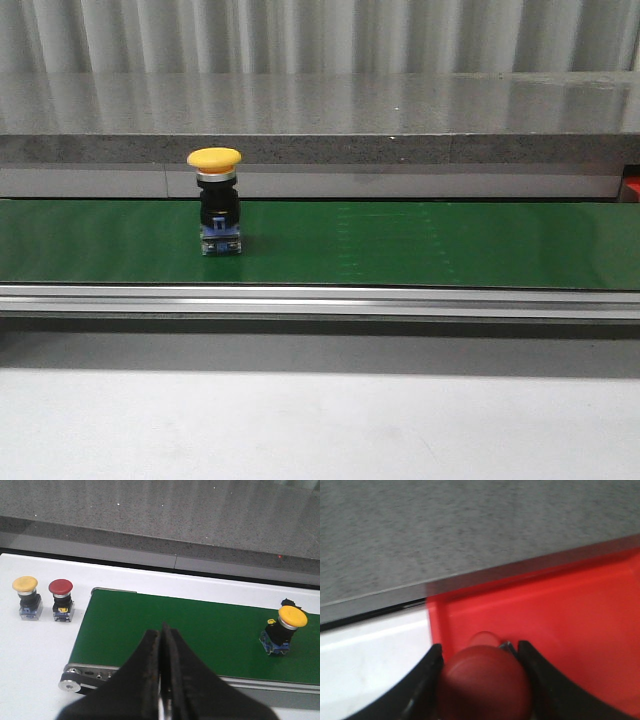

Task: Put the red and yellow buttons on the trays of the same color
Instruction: 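Grasp the red button and carry it over the red tray, then release the red button into the red tray, return right gripper to belt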

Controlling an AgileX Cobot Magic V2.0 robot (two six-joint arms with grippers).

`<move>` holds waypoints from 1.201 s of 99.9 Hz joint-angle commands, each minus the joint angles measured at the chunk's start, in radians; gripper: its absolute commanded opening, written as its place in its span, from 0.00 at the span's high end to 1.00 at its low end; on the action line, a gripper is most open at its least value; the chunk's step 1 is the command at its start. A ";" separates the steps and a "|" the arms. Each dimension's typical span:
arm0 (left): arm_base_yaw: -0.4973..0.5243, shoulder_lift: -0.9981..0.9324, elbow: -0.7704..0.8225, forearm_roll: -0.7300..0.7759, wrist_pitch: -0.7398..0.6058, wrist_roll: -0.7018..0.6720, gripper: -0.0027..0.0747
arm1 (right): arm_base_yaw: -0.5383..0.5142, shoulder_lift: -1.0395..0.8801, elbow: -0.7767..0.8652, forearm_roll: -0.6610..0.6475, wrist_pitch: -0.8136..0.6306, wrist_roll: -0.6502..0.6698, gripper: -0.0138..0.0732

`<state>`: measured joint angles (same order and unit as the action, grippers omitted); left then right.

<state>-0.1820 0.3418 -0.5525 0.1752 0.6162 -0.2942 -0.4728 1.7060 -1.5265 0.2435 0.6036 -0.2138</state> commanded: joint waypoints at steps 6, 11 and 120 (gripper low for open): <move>-0.008 0.007 -0.025 -0.002 -0.080 0.002 0.99 | -0.081 0.022 -0.033 0.084 -0.138 0.005 0.68; -0.008 0.007 -0.025 -0.002 -0.080 0.002 0.99 | -0.097 0.054 -0.033 0.114 -0.170 0.005 0.68; -0.008 0.007 -0.025 -0.002 -0.080 0.002 0.99 | -0.107 0.354 -0.198 0.202 -0.148 0.005 0.09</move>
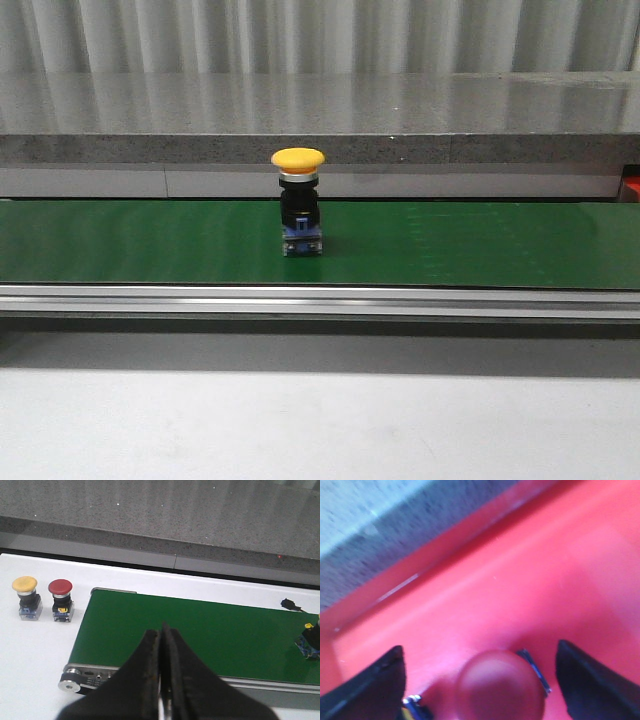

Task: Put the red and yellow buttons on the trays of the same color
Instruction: 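Release the red button into the red tray, return right gripper to belt, then lower the right gripper onto the yellow button and grasp it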

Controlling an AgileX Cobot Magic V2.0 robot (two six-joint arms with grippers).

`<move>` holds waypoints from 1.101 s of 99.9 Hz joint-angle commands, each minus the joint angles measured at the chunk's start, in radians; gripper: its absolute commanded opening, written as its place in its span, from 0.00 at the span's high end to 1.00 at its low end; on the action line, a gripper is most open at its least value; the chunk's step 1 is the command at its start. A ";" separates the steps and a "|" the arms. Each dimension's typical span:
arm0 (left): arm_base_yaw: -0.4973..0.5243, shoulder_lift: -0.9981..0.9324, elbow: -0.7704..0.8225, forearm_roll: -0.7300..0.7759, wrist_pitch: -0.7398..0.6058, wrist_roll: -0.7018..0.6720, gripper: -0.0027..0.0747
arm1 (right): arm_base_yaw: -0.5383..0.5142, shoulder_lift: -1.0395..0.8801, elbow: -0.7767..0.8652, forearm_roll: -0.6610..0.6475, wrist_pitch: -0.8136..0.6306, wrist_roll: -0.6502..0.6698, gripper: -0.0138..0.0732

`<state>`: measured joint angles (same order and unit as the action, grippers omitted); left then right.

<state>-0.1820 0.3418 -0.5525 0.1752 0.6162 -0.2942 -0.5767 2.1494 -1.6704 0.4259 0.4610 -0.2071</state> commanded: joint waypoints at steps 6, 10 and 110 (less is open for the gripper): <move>-0.008 0.007 -0.025 -0.002 -0.080 0.002 0.99 | -0.003 -0.111 -0.067 0.020 0.012 -0.002 0.09; -0.008 0.007 -0.025 -0.002 -0.080 0.002 0.99 | -0.003 -0.133 -0.073 0.020 0.026 -0.002 0.09; -0.008 0.007 -0.025 -0.002 -0.080 0.002 0.99 | 0.508 -0.900 0.581 0.020 0.292 -0.296 0.09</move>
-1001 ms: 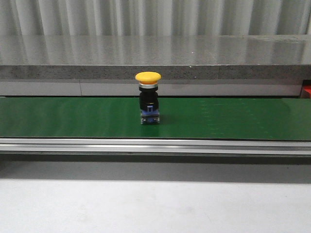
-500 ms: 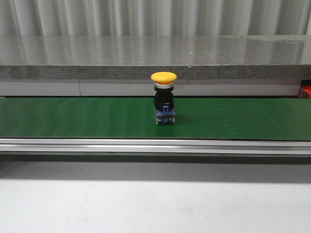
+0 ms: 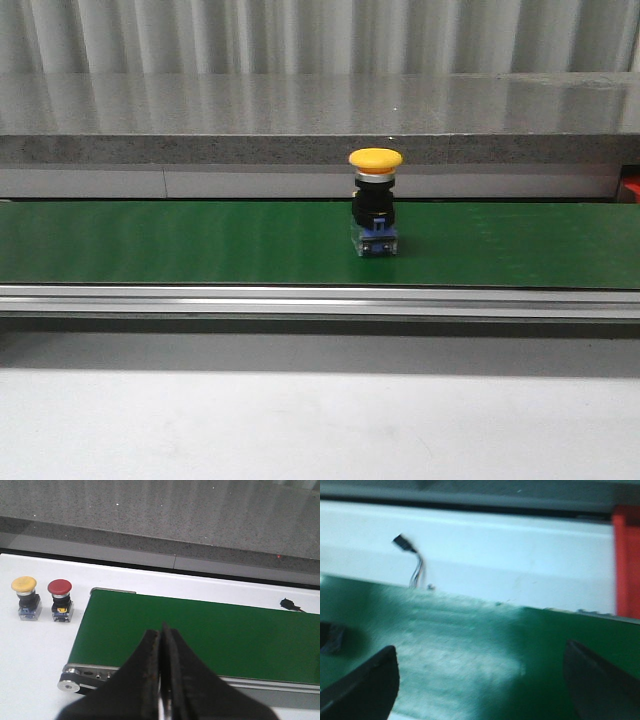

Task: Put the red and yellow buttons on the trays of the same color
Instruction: 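Lower the right gripper onto the yellow button and grasp it, then carry the yellow button into the yellow tray and open the right gripper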

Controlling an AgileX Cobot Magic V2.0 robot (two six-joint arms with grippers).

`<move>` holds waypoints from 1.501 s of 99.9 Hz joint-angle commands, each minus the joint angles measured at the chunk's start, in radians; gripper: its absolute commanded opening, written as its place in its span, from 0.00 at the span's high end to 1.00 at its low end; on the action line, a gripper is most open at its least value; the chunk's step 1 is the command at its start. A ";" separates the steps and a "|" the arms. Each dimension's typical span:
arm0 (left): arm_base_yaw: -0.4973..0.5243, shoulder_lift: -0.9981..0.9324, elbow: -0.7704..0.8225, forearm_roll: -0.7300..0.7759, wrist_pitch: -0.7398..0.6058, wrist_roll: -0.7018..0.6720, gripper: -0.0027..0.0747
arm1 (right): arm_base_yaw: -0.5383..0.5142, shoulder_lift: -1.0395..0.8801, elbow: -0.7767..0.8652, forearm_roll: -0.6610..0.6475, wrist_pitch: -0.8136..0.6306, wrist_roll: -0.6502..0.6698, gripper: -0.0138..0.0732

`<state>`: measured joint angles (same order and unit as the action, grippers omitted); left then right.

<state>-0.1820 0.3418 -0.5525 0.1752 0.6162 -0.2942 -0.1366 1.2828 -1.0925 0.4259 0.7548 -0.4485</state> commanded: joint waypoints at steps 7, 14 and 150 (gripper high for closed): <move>-0.008 0.007 -0.025 -0.002 -0.080 0.002 0.99 | 0.131 -0.027 0.023 0.020 0.007 -0.060 0.09; -0.008 0.007 -0.025 -0.002 -0.080 0.002 0.99 | 0.191 -0.019 0.038 0.020 0.002 -0.069 0.09; -0.008 0.007 -0.025 -0.002 -0.080 0.002 0.99 | 0.360 0.142 0.031 -0.019 -0.214 0.035 0.76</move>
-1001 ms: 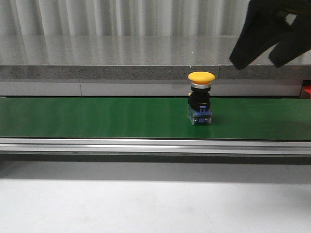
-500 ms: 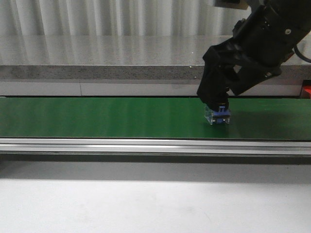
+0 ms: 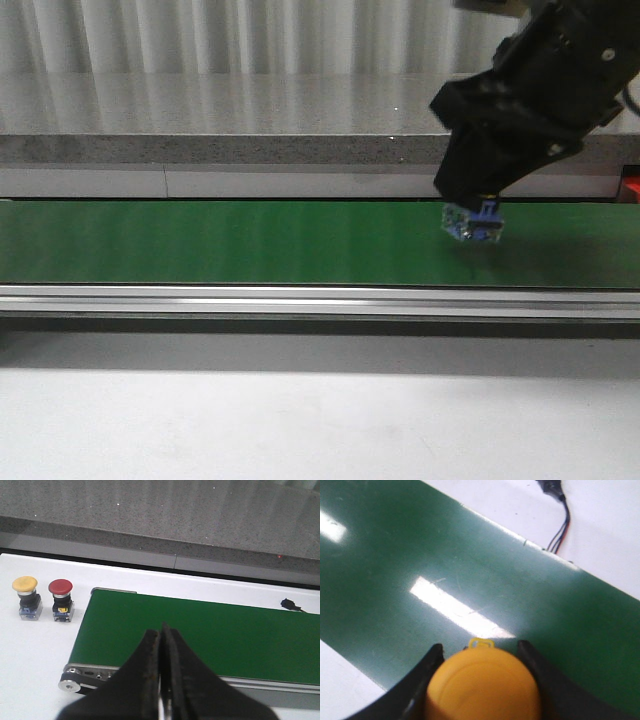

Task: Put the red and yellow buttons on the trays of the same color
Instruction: 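Carry the yellow button into the yellow tray and open the right gripper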

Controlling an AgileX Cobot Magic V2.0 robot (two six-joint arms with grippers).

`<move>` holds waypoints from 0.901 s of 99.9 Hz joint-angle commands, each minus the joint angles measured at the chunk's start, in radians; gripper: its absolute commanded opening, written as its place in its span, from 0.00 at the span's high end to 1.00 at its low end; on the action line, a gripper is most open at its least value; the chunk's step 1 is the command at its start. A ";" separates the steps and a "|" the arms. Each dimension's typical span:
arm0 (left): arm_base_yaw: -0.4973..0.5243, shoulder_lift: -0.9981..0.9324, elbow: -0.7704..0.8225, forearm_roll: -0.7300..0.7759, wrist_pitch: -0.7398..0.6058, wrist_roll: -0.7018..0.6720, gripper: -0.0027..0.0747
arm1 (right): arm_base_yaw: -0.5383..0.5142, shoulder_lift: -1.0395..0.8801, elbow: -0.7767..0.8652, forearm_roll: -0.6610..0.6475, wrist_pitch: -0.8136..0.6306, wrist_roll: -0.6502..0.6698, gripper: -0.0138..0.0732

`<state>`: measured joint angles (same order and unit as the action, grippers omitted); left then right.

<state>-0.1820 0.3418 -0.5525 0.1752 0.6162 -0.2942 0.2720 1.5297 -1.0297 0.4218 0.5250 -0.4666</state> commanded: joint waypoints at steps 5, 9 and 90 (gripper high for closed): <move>-0.008 0.007 -0.025 -0.002 -0.080 0.002 0.99 | -0.081 -0.146 -0.020 -0.032 0.022 0.099 0.77; -0.008 0.007 -0.025 -0.002 -0.080 0.002 0.99 | -0.113 -0.183 -0.004 -0.044 0.024 0.126 0.78; -0.008 0.007 -0.025 -0.002 -0.080 0.002 0.99 | -0.958 -0.527 0.419 -0.114 -0.162 0.356 0.80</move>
<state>-0.1820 0.3418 -0.5525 0.1752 0.6162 -0.2942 -0.6719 0.9710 -0.5965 0.2948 0.4697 -0.1157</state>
